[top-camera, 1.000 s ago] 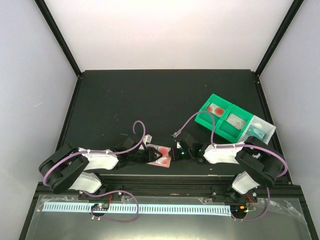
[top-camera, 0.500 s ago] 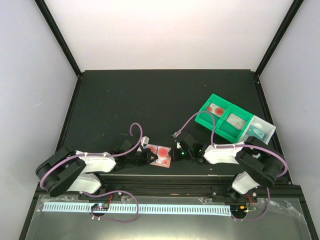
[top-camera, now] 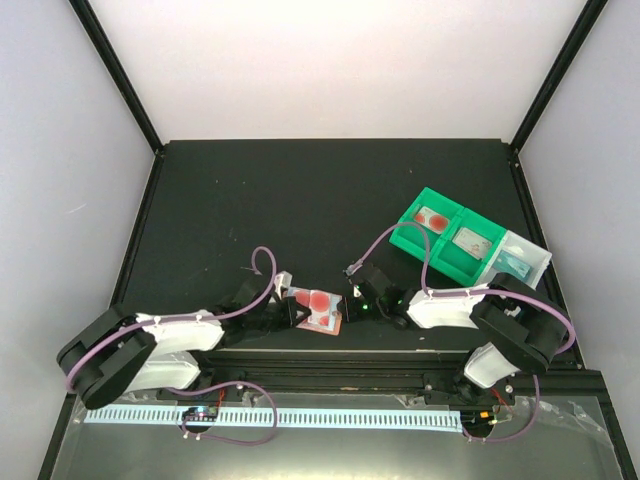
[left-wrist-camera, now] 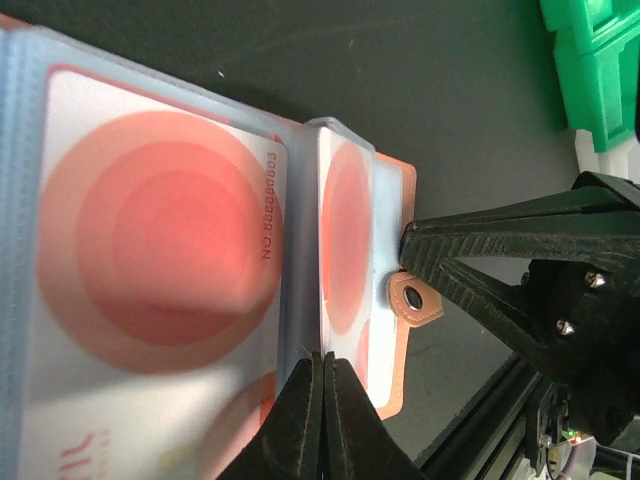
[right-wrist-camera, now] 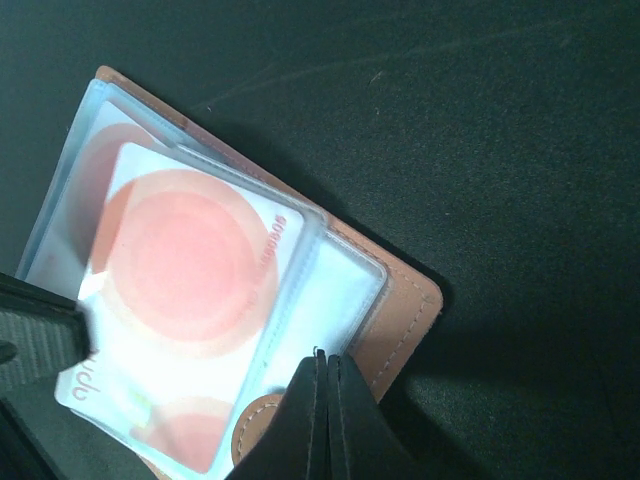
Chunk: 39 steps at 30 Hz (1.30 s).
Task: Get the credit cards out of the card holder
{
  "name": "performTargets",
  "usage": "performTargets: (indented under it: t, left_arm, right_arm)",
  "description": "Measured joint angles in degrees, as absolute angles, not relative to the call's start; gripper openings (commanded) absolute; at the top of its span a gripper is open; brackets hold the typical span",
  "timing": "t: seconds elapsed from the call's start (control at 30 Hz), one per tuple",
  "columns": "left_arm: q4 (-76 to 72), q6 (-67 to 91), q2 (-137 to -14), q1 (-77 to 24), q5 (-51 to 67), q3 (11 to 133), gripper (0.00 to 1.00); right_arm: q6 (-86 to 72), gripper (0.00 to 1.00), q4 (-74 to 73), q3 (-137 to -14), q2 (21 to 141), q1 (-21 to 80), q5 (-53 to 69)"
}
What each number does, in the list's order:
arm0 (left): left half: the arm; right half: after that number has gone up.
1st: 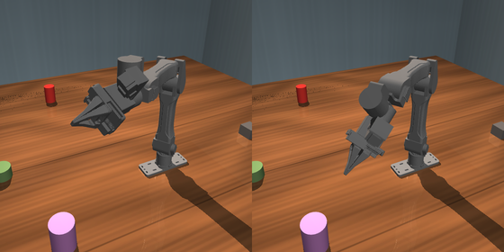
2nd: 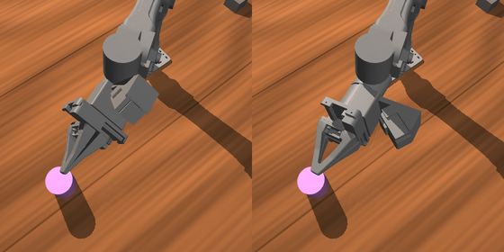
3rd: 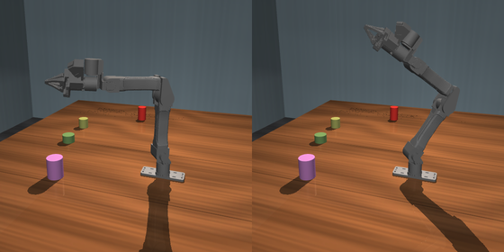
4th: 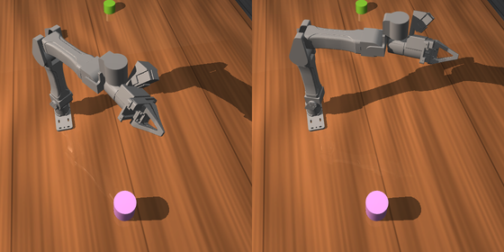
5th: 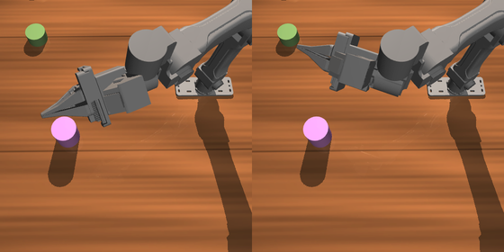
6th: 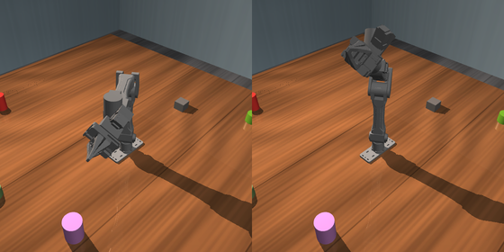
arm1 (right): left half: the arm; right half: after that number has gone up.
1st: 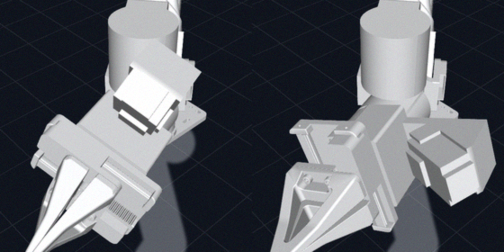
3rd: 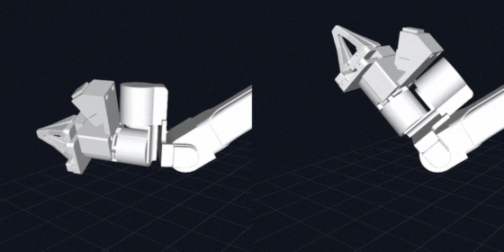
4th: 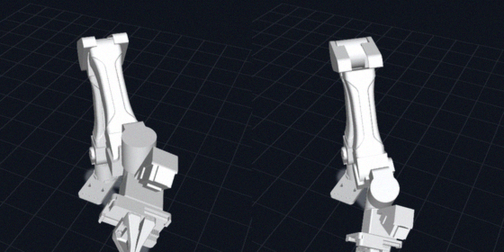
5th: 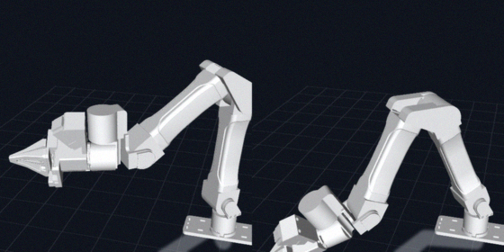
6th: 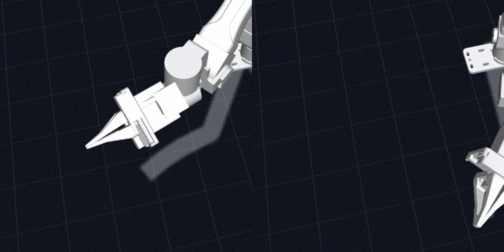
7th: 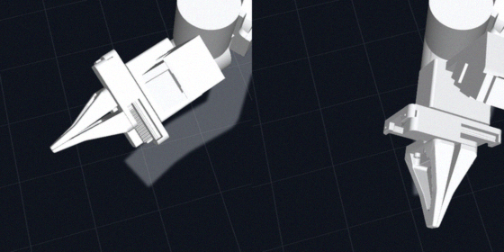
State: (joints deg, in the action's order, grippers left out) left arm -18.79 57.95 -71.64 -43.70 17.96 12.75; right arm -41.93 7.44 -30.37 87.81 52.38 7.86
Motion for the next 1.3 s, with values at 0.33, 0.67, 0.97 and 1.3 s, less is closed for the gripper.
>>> performTargets:
  t: [0.33, 0.67, 0.97, 1.3]
  left_arm:
    - [-15.33, 55.24, -65.34, -41.12, 17.5, 11.6, 0.02]
    - [-16.93, 52.8, -70.74, -35.94, 28.58, 12.32, 0.02]
    - [-15.84, 49.76, -76.79, -35.9, 31.88, 15.92, 0.01]
    - [-14.94, 48.42, -79.13, -35.81, 32.21, 17.58, 0.01]
  right_arm:
    - [-41.91, 0.01, 7.73, -30.37, 87.92, 52.42, 7.64]
    - [-41.17, 0.01, 7.18, -30.39, 87.44, 52.45, 7.53]
    - [-41.12, 0.1, 1.85, -29.32, 79.72, 53.06, 7.03]
    - [-43.18, 0.44, -3.49, -29.82, 77.38, 59.75, 1.93]
